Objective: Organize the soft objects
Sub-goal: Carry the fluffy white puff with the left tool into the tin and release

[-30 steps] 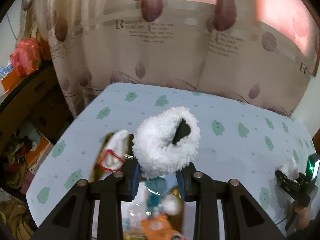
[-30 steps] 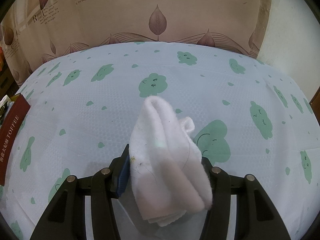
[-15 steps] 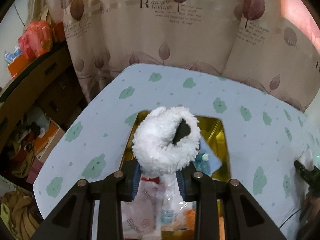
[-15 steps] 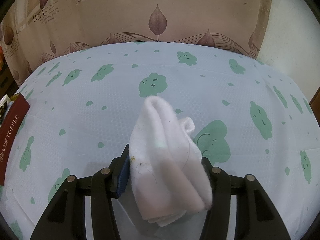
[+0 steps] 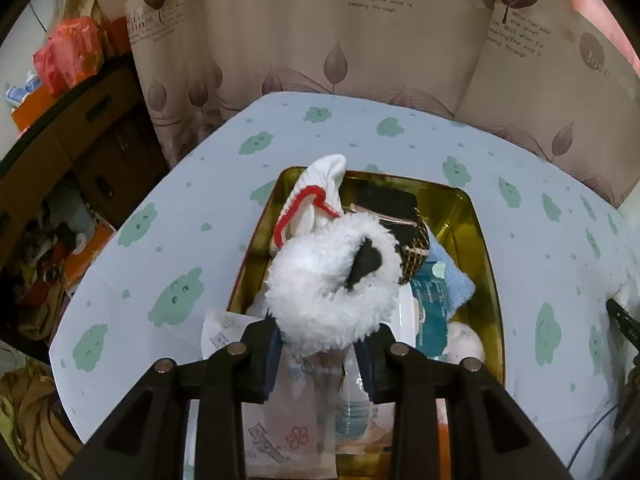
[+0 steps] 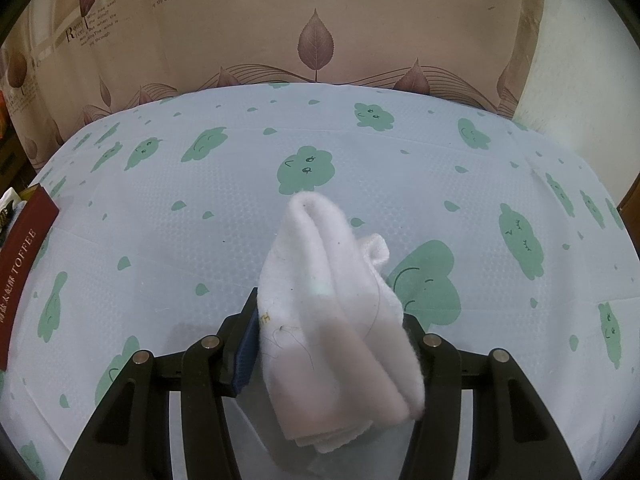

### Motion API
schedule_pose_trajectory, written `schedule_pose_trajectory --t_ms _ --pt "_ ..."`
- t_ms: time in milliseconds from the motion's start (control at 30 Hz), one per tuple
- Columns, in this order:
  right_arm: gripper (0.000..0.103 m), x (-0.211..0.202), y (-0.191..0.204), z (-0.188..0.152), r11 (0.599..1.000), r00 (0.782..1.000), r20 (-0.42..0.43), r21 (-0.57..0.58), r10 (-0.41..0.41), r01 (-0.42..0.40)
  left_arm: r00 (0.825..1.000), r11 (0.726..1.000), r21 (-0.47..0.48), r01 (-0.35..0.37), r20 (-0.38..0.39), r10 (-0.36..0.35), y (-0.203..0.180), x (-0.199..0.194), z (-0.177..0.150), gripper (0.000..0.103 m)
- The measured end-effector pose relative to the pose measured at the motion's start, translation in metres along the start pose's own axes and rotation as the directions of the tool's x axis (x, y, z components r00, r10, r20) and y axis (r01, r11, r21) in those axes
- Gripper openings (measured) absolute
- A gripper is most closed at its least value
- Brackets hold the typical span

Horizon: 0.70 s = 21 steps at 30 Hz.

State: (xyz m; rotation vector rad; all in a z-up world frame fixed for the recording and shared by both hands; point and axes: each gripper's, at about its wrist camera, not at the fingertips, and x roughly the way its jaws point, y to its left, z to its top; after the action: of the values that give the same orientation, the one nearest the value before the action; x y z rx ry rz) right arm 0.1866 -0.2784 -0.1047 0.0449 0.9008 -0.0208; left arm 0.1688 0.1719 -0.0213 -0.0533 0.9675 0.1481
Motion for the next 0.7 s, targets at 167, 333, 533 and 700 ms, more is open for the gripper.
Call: schedule_pose_trajectory --t_ms 167,333,533,700 --pt "0.052 0.000 0.000 0.000 1.000 1.000 0.000 0.000 0.000 0.000 1.000 1.000 0.016 -0.016 -0.003 0.016 -0.002 0.002 0.001 0.051" --pt "0.052 0.000 -0.001 0.000 1.000 1.000 0.000 0.000 -0.001 0.001 1.000 1.000 0.022 -0.021 -0.005 0.021 -0.001 -0.001 0.001 0.058" --pt "0.052 0.000 -0.001 0.000 1.000 1.000 0.000 -0.001 -0.002 0.002 1.000 1.000 0.023 -0.006 0.009 0.005 0.001 -0.011 0.004 0.059" --pt "0.052 0.000 -0.001 0.000 1.000 1.000 -0.001 -0.001 -0.003 0.003 1.000 1.000 0.019 0.001 0.031 -0.002 0.004 -0.022 0.006 0.059"
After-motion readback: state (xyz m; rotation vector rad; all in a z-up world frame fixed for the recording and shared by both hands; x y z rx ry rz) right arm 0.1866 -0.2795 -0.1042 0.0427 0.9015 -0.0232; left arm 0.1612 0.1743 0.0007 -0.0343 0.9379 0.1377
